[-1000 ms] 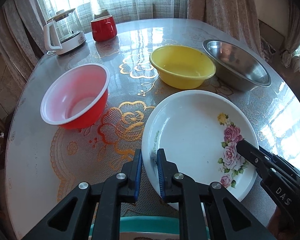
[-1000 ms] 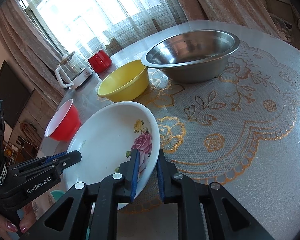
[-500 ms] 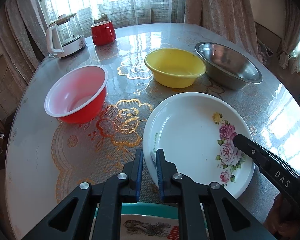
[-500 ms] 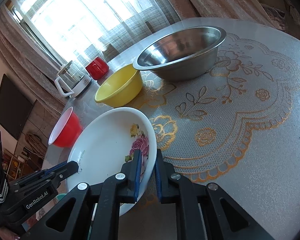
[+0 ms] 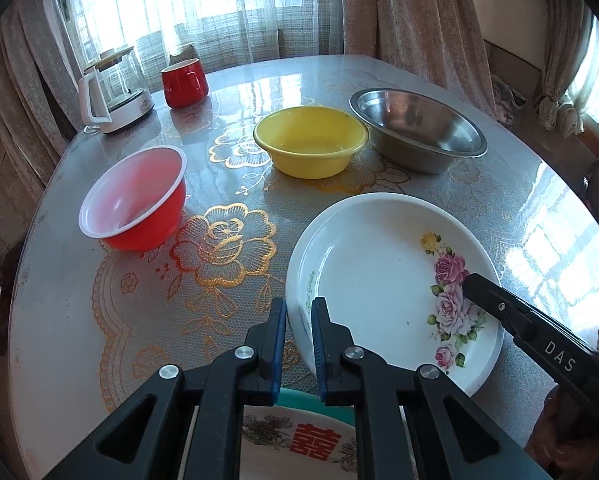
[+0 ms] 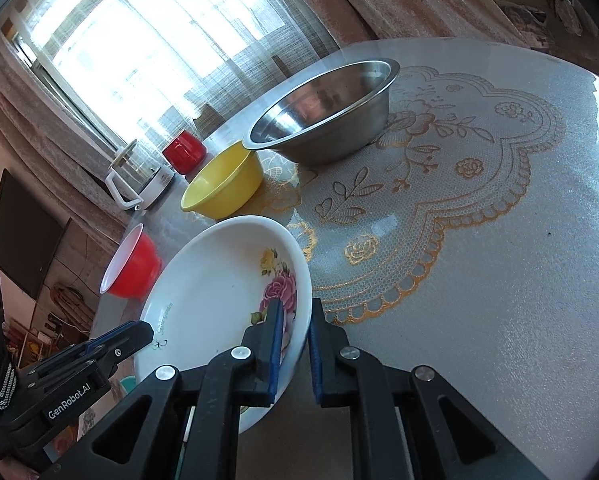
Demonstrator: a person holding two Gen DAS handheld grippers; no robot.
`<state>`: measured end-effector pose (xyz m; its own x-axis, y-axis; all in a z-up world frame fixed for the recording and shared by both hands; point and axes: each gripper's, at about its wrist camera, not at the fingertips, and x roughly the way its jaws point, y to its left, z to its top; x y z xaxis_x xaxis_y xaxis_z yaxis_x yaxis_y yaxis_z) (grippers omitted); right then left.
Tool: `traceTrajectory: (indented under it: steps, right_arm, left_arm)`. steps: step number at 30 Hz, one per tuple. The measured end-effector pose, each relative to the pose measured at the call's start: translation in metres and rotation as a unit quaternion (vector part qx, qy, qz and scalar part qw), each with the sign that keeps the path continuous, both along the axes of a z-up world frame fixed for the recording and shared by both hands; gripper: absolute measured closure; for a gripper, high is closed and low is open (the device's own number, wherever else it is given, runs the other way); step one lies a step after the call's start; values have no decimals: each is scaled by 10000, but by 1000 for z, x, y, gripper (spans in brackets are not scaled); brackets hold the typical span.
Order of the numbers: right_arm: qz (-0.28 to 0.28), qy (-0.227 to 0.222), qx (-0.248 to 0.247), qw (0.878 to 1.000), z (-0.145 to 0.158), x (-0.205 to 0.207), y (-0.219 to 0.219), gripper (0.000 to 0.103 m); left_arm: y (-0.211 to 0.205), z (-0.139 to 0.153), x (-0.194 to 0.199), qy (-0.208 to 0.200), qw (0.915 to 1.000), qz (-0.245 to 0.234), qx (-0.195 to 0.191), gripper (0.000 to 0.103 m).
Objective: Organize plates and bowls
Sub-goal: 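Grasp the floral plate rim with the left gripper while the right gripper holds it, then lift the floral white plate with both grippers over the plate stack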
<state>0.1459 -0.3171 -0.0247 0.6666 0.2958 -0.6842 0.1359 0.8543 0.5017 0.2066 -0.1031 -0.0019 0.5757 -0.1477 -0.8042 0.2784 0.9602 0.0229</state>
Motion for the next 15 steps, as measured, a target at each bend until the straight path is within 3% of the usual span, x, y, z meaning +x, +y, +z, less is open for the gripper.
traceTrajectory:
  steps: [15]
  right_arm:
    - [10,-389,-141,9991,43,-28,-5,91]
  left_arm:
    - [8,16,-27,-81,9987,57,-491,90]
